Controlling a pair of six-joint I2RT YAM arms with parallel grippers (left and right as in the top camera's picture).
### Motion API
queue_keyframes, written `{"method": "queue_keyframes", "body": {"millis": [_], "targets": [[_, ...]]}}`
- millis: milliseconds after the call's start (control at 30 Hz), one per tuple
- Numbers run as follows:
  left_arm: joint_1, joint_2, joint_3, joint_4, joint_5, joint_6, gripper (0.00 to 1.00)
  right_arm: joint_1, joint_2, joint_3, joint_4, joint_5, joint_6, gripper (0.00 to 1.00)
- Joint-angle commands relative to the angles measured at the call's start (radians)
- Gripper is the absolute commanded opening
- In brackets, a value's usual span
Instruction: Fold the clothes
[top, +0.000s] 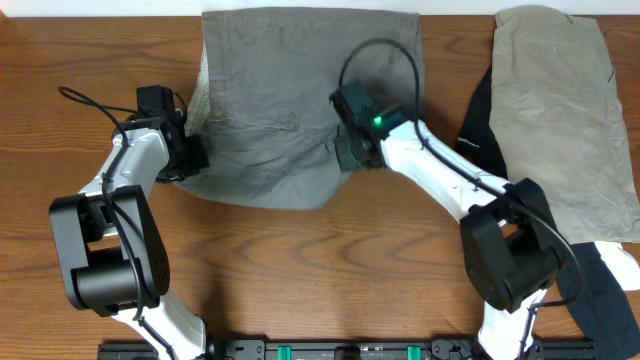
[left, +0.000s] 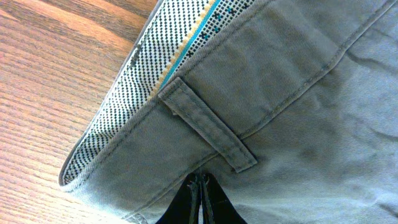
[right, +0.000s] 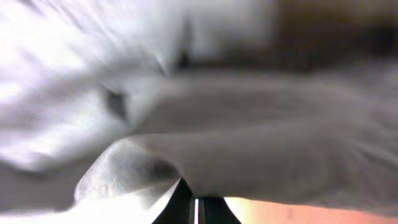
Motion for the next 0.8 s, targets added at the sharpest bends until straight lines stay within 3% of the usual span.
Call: {"method": "queue_keyframes", "body": {"millis": [0, 167, 200, 300, 333, 433, 600, 767], "targets": [[0.0, 0.007, -0.008, 0.001, -0.009, -0.006, 0.06, -0.007, -0.051, 0.074, 0.069, 0.025, -0.047, 0.01], [0.0, 0.007, -0.008, 0.001, -0.009, -0.006, 0.06, -0.007, -0.024, 0.074, 0.205, 0.025, -0.065, 0.05], [0.0, 0.007, -0.008, 0.001, -0.009, -0.006, 0.06, -0.008, -0.019, 0.074, 0.212, 0.025, -0.072, 0.18], [0.0, 0.007, -0.008, 0.001, -0.009, -0.006, 0.06, -0.008, 0.002, 0.074, 0.211, 0.025, -0.1, 0.84], [0.0, 0.007, -0.008, 0.001, -0.009, -0.006, 0.06, -0.008, 0.002, 0.074, 0.207, 0.025, -0.109, 0.97], [0.0, 0.007, -0.008, 0.002, -0.009, -0.006, 0.06, -0.015, 0.001, 0.087, 0.169, 0.013, -0.115, 0.98], [0.0, 0.007, -0.008, 0.0, -0.009, -0.006, 0.06, -0.037, 0.001, 0.172, -0.079, -0.028, -0.118, 0.99], [0.0, 0.007, -0.008, 0.002, -0.009, -0.006, 0.06, -0.072, 0.002, 0.172, -0.297, -0.036, -0.013, 0.99]]}}
